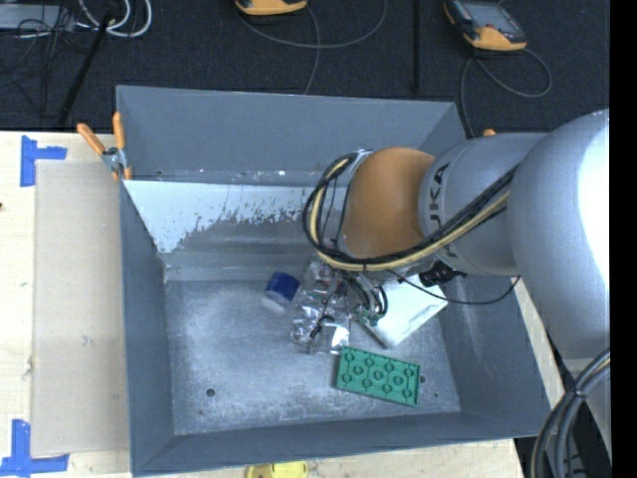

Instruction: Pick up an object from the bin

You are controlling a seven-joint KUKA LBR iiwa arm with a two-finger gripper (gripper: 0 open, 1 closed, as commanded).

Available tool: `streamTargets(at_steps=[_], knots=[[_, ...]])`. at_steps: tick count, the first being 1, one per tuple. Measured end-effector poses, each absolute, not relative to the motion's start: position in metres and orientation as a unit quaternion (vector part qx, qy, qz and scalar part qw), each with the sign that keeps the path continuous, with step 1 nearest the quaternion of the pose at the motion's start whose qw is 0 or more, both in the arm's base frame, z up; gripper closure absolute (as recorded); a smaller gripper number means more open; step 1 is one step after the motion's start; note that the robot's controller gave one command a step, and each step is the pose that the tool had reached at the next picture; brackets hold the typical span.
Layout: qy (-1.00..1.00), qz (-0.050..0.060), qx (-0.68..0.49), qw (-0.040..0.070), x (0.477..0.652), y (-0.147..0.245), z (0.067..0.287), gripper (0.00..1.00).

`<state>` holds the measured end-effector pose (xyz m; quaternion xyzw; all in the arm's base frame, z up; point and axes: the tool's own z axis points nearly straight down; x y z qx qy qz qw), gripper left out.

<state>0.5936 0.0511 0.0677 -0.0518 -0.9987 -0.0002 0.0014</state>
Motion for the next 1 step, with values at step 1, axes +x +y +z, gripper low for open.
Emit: streamTargets(at_steps=[1], knots=[[-0.999, 0.000, 0.036, -0.001, 0.6134, 0.0463, 0.0699, 0.00]])
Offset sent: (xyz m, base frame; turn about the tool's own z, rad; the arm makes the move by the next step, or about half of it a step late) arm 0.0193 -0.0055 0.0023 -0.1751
